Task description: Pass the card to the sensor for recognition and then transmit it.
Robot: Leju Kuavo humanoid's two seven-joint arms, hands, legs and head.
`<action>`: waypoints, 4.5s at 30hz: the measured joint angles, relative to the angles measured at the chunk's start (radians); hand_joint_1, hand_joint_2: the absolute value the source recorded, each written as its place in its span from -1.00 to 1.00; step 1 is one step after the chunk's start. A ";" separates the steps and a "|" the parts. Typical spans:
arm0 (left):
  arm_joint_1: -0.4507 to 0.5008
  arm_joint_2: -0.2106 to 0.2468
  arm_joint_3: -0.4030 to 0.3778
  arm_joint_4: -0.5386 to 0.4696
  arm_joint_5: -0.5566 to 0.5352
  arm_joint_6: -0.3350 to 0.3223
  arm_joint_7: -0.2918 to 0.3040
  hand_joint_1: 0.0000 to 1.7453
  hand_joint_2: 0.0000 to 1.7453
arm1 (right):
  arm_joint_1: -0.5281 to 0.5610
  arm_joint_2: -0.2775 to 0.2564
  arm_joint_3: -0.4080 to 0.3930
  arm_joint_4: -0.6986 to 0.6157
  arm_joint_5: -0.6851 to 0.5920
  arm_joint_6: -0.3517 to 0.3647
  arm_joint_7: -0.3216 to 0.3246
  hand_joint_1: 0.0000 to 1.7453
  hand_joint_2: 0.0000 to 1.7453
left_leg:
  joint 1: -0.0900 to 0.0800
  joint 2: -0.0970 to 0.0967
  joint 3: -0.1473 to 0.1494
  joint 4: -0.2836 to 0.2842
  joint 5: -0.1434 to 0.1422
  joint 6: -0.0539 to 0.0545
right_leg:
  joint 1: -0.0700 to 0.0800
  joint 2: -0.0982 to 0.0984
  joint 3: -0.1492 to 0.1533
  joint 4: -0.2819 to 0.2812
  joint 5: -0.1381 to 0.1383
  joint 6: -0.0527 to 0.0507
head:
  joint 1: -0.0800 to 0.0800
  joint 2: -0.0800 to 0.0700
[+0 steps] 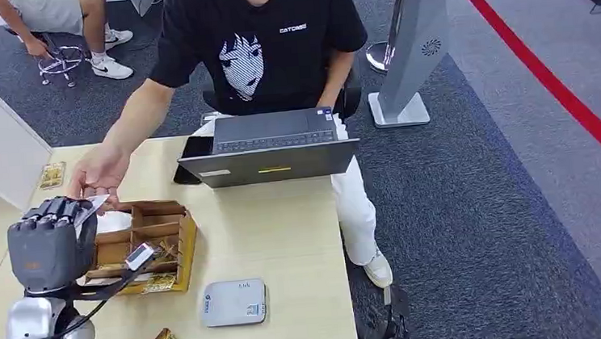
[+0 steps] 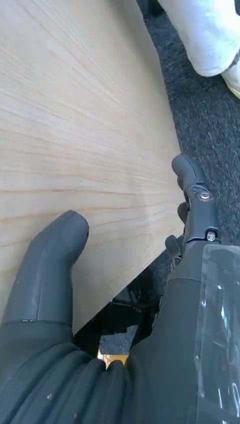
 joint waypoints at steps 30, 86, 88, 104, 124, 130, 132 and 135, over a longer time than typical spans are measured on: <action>0.000 -0.042 0.068 0.000 -0.002 0.000 -0.016 1.00 1.00 | 0.000 0.005 -0.016 0.000 0.000 0.000 0.000 -1.00 1.00 | 0.000 0.000 0.000 0.000 0.000 0.000 | 0.000 0.000 0.000 0.000 0.000 0.000 | 0.000 0.000; 0.246 -0.176 -0.566 0.023 0.046 -0.087 0.017 1.00 1.00 | 0.024 -0.010 -0.107 -0.008 0.006 -0.003 -0.052 -1.00 1.00 | -0.009 0.000 -0.005 0.003 -0.004 0.008 | -0.009 0.000 -0.003 -0.002 -0.001 0.010 | 0.003 0.000; 0.248 -0.174 -0.576 0.023 0.045 -0.090 0.014 1.00 1.00 | 0.024 -0.010 -0.109 -0.008 0.007 -0.003 -0.052 -1.00 1.00 | -0.009 0.000 -0.005 0.003 -0.004 0.008 | -0.009 0.000 -0.003 -0.002 -0.001 0.010 | 0.003 0.000; 0.251 -0.172 -0.587 0.023 0.037 -0.093 0.003 1.00 1.00 | 0.026 -0.011 -0.127 -0.008 0.021 -0.003 -0.052 -1.00 1.00 | -0.009 0.000 -0.005 0.003 -0.003 0.009 | -0.009 0.000 -0.002 -0.002 -0.001 0.010 | 0.003 0.000; 0.254 -0.104 -0.276 0.029 0.124 -0.012 -0.014 1.00 1.00 | 0.034 -0.011 -0.133 -0.008 0.060 0.016 -0.048 -1.00 1.00 | -0.008 -0.003 -0.007 0.003 -0.001 0.008 | -0.009 -0.004 -0.002 0.000 -0.001 0.009 | 0.000 0.000; 0.259 -0.106 -0.235 0.029 0.107 -0.012 -0.005 1.00 1.00 | 0.035 -0.011 -0.135 -0.008 0.060 0.016 -0.048 -1.00 1.00 | -0.009 -0.004 -0.007 0.003 -0.001 0.008 | -0.009 -0.005 -0.002 0.000 -0.001 0.009 | 0.000 0.000; 0.261 -0.110 -0.233 0.029 0.101 -0.012 -0.003 1.00 1.00 | 0.035 -0.011 -0.135 -0.008 0.061 0.016 -0.048 -1.00 1.00 | -0.009 -0.004 -0.007 0.003 -0.001 0.008 | -0.009 -0.005 -0.002 0.000 -0.001 0.009 | 0.000 0.000; 0.262 -0.113 -0.230 0.029 0.099 -0.012 -0.003 1.00 1.00 | 0.035 -0.011 -0.138 -0.008 0.062 0.016 -0.047 -1.00 1.00 | -0.009 -0.004 -0.006 0.003 0.000 0.008 | -0.009 -0.005 -0.002 0.000 -0.001 0.009 | 0.000 0.000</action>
